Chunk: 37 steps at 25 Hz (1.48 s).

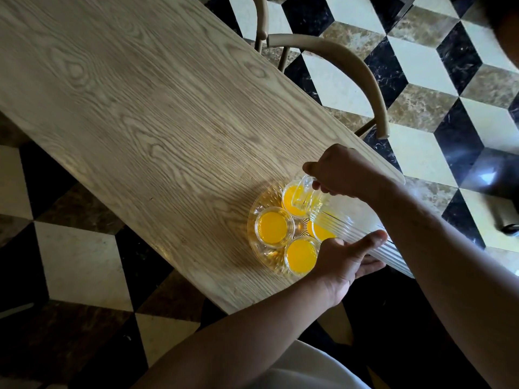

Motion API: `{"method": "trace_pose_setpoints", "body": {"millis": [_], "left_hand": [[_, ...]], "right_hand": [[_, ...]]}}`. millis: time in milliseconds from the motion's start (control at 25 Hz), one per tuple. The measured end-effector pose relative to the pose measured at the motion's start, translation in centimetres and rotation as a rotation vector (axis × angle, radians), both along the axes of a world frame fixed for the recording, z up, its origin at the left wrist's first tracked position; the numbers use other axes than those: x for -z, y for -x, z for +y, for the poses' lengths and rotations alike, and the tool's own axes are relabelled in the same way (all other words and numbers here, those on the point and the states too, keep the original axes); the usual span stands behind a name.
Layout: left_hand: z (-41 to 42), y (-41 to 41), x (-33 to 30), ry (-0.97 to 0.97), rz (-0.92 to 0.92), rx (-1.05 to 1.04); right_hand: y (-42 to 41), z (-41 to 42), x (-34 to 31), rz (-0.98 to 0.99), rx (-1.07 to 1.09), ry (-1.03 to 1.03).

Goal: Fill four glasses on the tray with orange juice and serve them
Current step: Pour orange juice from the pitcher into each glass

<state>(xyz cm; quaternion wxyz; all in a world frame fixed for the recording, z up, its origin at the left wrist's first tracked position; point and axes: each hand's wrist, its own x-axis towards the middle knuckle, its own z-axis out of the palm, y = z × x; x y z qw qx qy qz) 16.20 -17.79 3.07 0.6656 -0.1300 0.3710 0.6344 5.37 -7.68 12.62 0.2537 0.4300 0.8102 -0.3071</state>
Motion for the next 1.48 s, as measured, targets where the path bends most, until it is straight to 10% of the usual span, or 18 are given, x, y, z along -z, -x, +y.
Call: {"method": "trace_pose_setpoints", "body": {"millis": [960, 1480], "left_hand": [[-2.5, -0.5, -0.9, 0.223, 0.423, 0.143], [-5.7, -0.2, -2.0, 0.167, 0.980, 0.518]], "right_hand": [[-6.4, -0.1, -1.5, 0.377, 0.280, -0.031], [-12.8, -4.9, -6.3, 0.743, 0.657, -0.134]]}}
